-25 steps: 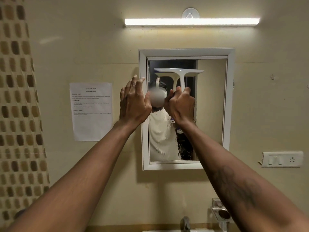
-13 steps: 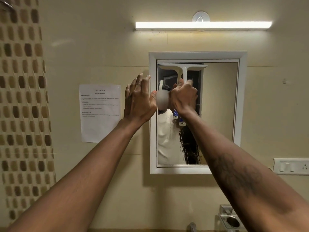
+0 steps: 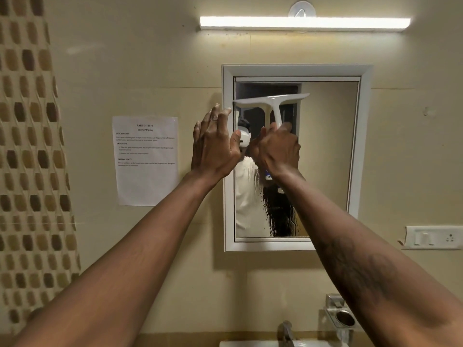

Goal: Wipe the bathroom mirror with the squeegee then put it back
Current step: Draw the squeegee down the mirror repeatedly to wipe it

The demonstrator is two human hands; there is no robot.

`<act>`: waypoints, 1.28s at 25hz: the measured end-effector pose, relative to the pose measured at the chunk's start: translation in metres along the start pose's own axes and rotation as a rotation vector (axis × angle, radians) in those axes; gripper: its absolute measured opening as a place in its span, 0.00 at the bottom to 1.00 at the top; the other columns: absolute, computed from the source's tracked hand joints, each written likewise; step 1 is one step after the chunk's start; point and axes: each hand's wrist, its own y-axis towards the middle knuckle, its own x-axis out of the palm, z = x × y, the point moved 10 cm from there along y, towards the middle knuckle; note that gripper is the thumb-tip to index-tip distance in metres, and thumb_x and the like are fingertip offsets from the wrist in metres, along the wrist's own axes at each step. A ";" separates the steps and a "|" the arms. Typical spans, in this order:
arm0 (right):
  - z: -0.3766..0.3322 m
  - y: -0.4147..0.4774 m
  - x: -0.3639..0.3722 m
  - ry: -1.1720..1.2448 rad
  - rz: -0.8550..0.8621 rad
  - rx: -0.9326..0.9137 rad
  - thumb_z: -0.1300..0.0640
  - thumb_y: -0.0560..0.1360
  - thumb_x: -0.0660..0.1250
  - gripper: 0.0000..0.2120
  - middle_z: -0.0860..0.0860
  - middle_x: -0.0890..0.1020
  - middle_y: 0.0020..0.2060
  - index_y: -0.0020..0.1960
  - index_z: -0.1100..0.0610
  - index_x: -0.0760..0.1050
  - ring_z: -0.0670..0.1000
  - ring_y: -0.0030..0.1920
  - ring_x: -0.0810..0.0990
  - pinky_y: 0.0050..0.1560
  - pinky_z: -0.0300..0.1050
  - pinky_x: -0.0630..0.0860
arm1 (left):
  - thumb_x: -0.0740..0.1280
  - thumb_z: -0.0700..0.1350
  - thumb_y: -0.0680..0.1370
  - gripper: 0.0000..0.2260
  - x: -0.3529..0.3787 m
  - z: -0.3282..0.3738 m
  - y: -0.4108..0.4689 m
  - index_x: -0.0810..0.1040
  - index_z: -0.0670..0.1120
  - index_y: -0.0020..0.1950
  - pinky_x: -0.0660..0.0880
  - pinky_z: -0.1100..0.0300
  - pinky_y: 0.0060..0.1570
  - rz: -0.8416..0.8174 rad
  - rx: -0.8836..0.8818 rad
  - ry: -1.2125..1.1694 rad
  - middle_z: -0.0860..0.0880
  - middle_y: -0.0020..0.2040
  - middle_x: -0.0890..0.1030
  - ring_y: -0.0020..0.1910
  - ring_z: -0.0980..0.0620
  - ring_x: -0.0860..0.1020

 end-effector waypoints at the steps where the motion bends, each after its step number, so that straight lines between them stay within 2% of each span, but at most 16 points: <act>1: 0.006 -0.008 0.002 -0.006 -0.006 0.000 0.47 0.85 0.55 0.11 0.43 0.69 0.34 0.51 0.54 0.67 0.41 0.30 0.70 0.26 0.37 0.60 | 0.65 0.49 0.83 0.25 0.003 0.000 -0.002 0.66 0.47 0.79 0.59 0.39 0.82 -0.008 -0.001 0.000 0.41 0.83 0.65 0.84 0.42 0.61; 7: 0.034 -0.048 0.010 -0.042 -0.044 -0.012 0.41 0.83 0.59 0.15 0.42 0.69 0.34 0.53 0.53 0.66 0.41 0.29 0.71 0.25 0.35 0.60 | 0.65 0.51 0.83 0.25 0.015 -0.005 -0.014 0.66 0.47 0.79 0.59 0.39 0.82 -0.042 -0.009 -0.009 0.42 0.83 0.65 0.83 0.42 0.62; 10: 0.056 -0.074 0.016 -0.092 -0.074 0.024 0.40 0.84 0.58 0.15 0.42 0.68 0.34 0.53 0.53 0.66 0.44 0.29 0.70 0.27 0.38 0.62 | 0.64 0.52 0.84 0.25 0.022 -0.010 -0.024 0.66 0.47 0.79 0.59 0.39 0.82 -0.069 -0.021 0.004 0.42 0.83 0.64 0.83 0.42 0.62; 14: 0.084 -0.113 0.018 -0.093 -0.133 0.075 0.44 0.85 0.55 0.14 0.49 0.73 0.36 0.55 0.55 0.66 0.60 0.36 0.80 0.32 0.51 0.75 | 0.64 0.51 0.84 0.24 0.030 -0.013 -0.036 0.66 0.47 0.79 0.59 0.38 0.82 -0.095 -0.030 0.002 0.42 0.83 0.64 0.83 0.42 0.62; 17: 0.099 -0.146 0.012 -0.125 -0.111 0.075 0.49 0.84 0.56 0.14 0.51 0.74 0.34 0.61 0.59 0.69 0.64 0.38 0.82 0.30 0.45 0.66 | 0.64 0.50 0.84 0.24 0.036 -0.010 -0.047 0.66 0.47 0.79 0.59 0.38 0.82 -0.117 -0.042 -0.001 0.43 0.83 0.64 0.83 0.42 0.62; 20: 0.112 -0.170 0.013 -0.150 -0.176 0.093 0.50 0.84 0.56 0.15 0.60 0.81 0.38 0.61 0.61 0.69 0.68 0.40 0.81 0.35 0.50 0.68 | 0.63 0.50 0.85 0.24 0.041 -0.010 -0.059 0.66 0.47 0.79 0.59 0.38 0.82 -0.144 -0.044 0.002 0.42 0.83 0.64 0.83 0.42 0.62; 22: 0.113 -0.174 0.011 -0.112 -0.205 0.097 0.50 0.85 0.56 0.14 0.58 0.78 0.36 0.59 0.61 0.69 0.66 0.37 0.80 0.35 0.49 0.67 | 0.63 0.50 0.85 0.24 0.040 -0.010 -0.064 0.66 0.46 0.79 0.59 0.38 0.81 -0.154 -0.047 0.007 0.42 0.83 0.64 0.83 0.41 0.62; 25: 0.099 -0.156 -0.008 -0.037 -0.160 0.075 0.46 0.85 0.55 0.13 0.45 0.71 0.31 0.53 0.56 0.67 0.54 0.30 0.70 0.29 0.43 0.61 | 0.63 0.50 0.85 0.24 0.036 -0.009 -0.067 0.65 0.46 0.80 0.60 0.38 0.81 -0.152 -0.047 0.015 0.42 0.83 0.64 0.83 0.41 0.62; 26: 0.093 -0.145 -0.014 -0.018 -0.131 0.080 0.44 0.85 0.54 0.13 0.45 0.71 0.32 0.52 0.54 0.66 0.52 0.30 0.69 0.28 0.43 0.60 | 0.63 0.50 0.84 0.24 0.034 -0.009 -0.068 0.65 0.46 0.79 0.60 0.38 0.81 -0.146 -0.043 0.015 0.42 0.83 0.65 0.83 0.41 0.63; 29: 0.080 -0.115 -0.024 0.042 -0.093 0.103 0.39 0.85 0.49 0.18 0.47 0.76 0.35 0.52 0.51 0.67 0.48 0.32 0.75 0.30 0.44 0.67 | 0.62 0.49 0.84 0.23 0.031 -0.009 -0.069 0.66 0.46 0.79 0.61 0.38 0.80 -0.140 -0.045 0.020 0.42 0.82 0.65 0.83 0.42 0.63; 32: 0.069 -0.102 -0.025 0.016 -0.079 0.086 0.40 0.86 0.49 0.18 0.46 0.74 0.36 0.52 0.52 0.68 0.44 0.31 0.73 0.30 0.42 0.66 | 0.62 0.49 0.84 0.23 0.031 -0.008 -0.072 0.66 0.46 0.79 0.61 0.38 0.80 -0.152 -0.054 0.024 0.41 0.82 0.65 0.83 0.42 0.63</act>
